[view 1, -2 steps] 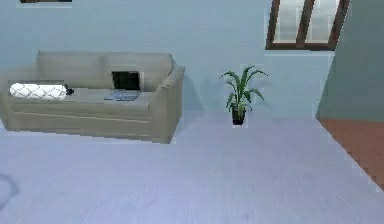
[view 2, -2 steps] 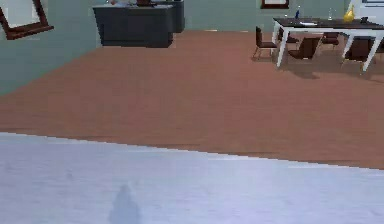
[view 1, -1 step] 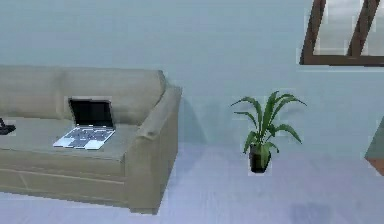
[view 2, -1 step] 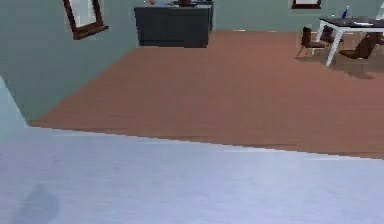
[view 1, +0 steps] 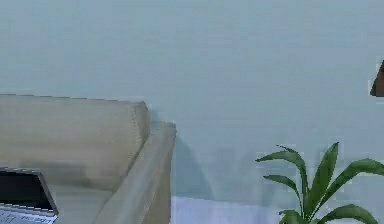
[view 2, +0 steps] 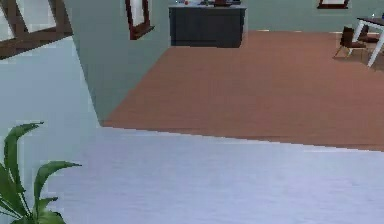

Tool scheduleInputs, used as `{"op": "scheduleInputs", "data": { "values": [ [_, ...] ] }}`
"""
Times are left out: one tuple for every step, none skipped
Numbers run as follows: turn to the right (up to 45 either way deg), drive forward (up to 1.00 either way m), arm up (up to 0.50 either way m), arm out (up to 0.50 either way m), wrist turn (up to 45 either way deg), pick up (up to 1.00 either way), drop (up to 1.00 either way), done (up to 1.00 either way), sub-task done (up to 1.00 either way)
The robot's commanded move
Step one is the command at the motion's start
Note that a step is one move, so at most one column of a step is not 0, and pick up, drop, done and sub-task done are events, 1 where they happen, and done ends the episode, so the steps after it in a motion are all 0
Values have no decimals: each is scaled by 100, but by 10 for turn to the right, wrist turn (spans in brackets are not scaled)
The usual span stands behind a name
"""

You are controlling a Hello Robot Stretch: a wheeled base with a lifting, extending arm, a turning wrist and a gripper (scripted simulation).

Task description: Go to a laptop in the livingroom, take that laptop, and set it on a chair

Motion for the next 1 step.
{"op": "scheduleInputs", "data": {
  "values": [
    [-450, 0, 0, 0, 0, 0, 0, 0, 0]
  ]
}}
